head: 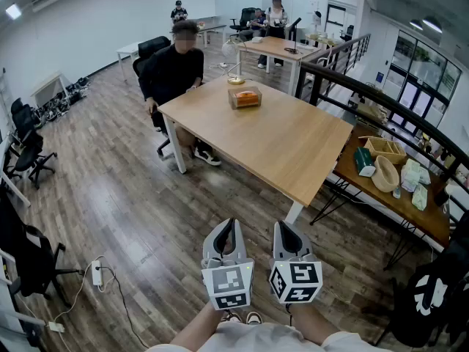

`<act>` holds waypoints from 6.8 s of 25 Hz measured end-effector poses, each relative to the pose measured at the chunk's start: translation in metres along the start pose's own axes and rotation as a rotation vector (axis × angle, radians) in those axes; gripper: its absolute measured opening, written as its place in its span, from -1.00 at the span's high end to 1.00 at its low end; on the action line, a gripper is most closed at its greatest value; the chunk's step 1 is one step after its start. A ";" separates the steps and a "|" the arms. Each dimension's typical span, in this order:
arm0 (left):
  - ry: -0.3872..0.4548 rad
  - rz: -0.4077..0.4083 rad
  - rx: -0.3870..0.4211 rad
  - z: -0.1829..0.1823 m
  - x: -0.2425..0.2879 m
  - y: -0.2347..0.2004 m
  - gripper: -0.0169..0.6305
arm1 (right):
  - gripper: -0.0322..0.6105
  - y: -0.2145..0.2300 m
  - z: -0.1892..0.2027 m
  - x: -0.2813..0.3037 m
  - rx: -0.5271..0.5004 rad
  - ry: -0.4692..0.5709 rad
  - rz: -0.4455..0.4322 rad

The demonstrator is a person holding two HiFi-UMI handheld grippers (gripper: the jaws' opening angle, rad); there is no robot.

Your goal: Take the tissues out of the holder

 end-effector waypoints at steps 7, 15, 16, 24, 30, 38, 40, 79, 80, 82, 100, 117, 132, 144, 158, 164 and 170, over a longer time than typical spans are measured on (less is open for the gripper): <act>0.002 -0.002 0.003 -0.002 0.002 0.002 0.93 | 0.89 0.002 0.000 0.001 -0.003 -0.006 0.000; 0.002 -0.013 0.010 -0.001 0.002 -0.002 0.93 | 0.89 -0.002 0.002 0.004 -0.012 -0.012 -0.009; 0.002 -0.015 0.009 -0.001 0.003 -0.003 0.93 | 0.89 -0.003 0.002 0.005 -0.010 -0.013 -0.013; 0.001 -0.023 0.016 -0.003 0.005 -0.030 0.93 | 0.89 -0.024 0.002 0.026 0.013 -0.006 -0.032; -0.010 -0.020 0.028 -0.002 0.011 -0.057 0.93 | 0.89 -0.032 0.007 0.040 0.024 -0.022 -0.001; -0.023 -0.026 0.035 0.002 0.029 -0.079 0.93 | 0.89 -0.024 0.017 0.063 0.053 -0.043 0.040; -0.031 -0.026 0.029 0.005 0.038 -0.084 0.93 | 0.89 -0.022 0.018 0.071 0.053 -0.048 0.041; -0.101 -0.073 0.043 0.003 0.339 -0.146 0.93 | 0.89 0.080 -0.001 0.373 0.057 -0.139 -0.023; -0.103 -0.076 0.042 0.003 0.344 -0.149 0.93 | 0.89 0.080 -0.002 0.378 0.056 -0.139 -0.026; -0.103 -0.080 0.041 0.003 0.353 -0.152 0.93 | 0.89 0.083 -0.004 0.389 0.057 -0.137 -0.028; -0.117 -0.019 0.054 0.011 0.434 -0.166 0.93 | 0.89 0.100 0.005 0.454 0.094 -0.141 0.020; -0.139 0.050 0.048 -0.006 0.576 -0.240 0.93 | 0.89 0.100 -0.024 0.602 0.102 -0.151 0.084; -0.187 0.135 0.066 -0.009 0.693 -0.286 0.93 | 0.89 0.118 -0.032 0.712 0.158 -0.170 0.184; -0.235 0.196 0.057 0.001 0.760 -0.304 0.93 | 0.89 0.130 -0.031 0.768 0.193 -0.199 0.218; -0.292 0.186 0.056 0.018 0.795 -0.296 0.93 | 0.89 0.164 -0.023 0.808 0.163 -0.244 0.148; -0.276 0.191 0.020 0.020 0.804 -0.304 0.93 | 0.89 0.188 -0.041 0.837 0.067 -0.239 0.048; -0.256 0.201 0.000 0.018 0.822 -0.308 0.93 | 0.88 0.208 -0.067 0.870 0.056 -0.189 -0.022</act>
Point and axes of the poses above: the fingertips, and each gripper's own axes: x forward along the fingers, y to its right, z out of its underside, the point moved 5 cm from there along -x, backward along the fingers, and after that the axes turned 2 degrees about -x, right-handed, at the moved point
